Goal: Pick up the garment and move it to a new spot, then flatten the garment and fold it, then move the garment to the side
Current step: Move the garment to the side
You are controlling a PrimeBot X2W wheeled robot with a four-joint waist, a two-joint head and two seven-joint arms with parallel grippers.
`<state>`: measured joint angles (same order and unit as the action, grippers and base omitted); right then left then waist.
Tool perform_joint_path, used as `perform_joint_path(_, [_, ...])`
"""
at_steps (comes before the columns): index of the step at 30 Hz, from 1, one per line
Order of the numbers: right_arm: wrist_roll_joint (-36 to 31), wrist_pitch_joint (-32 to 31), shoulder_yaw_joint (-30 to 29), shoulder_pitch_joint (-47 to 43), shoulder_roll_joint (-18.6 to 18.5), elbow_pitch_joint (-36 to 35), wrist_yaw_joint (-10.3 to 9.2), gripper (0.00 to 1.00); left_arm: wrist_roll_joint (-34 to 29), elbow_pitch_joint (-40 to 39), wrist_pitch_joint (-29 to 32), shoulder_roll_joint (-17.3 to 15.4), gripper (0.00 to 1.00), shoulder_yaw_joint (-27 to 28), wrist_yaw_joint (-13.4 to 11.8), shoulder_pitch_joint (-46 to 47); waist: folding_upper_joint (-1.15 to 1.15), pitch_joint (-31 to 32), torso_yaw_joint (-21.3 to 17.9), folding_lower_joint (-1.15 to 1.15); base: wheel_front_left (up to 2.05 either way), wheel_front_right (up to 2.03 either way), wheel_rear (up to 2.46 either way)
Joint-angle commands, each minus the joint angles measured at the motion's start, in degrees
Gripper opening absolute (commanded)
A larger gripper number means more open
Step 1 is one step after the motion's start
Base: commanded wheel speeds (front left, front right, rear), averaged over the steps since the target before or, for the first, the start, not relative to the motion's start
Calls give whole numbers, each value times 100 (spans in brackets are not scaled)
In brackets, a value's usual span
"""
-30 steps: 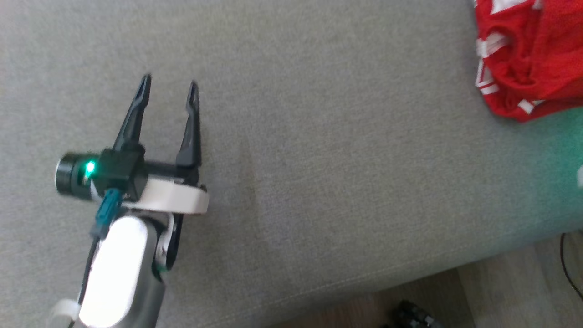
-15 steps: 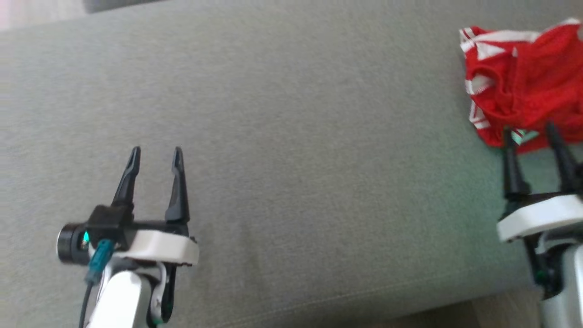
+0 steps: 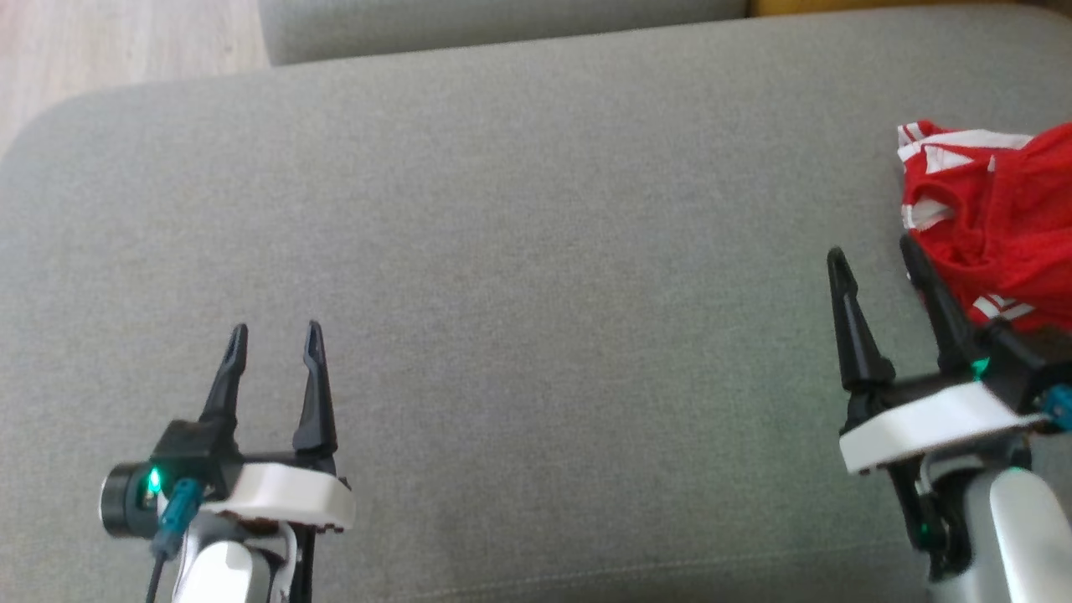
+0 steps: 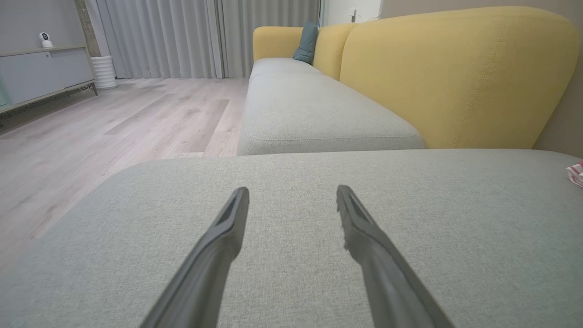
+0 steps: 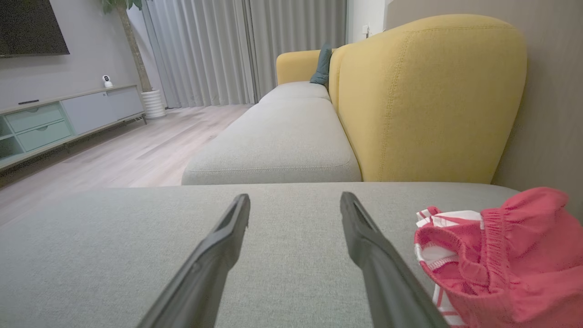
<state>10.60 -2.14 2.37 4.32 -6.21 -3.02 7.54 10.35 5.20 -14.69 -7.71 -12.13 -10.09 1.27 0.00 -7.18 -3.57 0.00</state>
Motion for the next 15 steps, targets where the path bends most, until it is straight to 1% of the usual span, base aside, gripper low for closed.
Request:
perform_joint_path(1, [37, -27, 129, -45, -4, -203, -5, 100, 63, -138, -30, -106, 100, 203, 14, 104, 0, 120, 26, 0, 0, 0, 0])
perform_joint_path(9, [45, -109, 70, -354, 36, -213, -5, 100, 85, -3, -30, -142, 100, 164, 32, -89, 0, 414, 42, 0, 0, 0, 0])
perform_joint_path(15, [21, -179, 78, -439, 53, -235, -5, 100, 21, 40, -30, -199, 100, 134, -12, -142, 0, 457, 54, 0, 0, 0, 0])
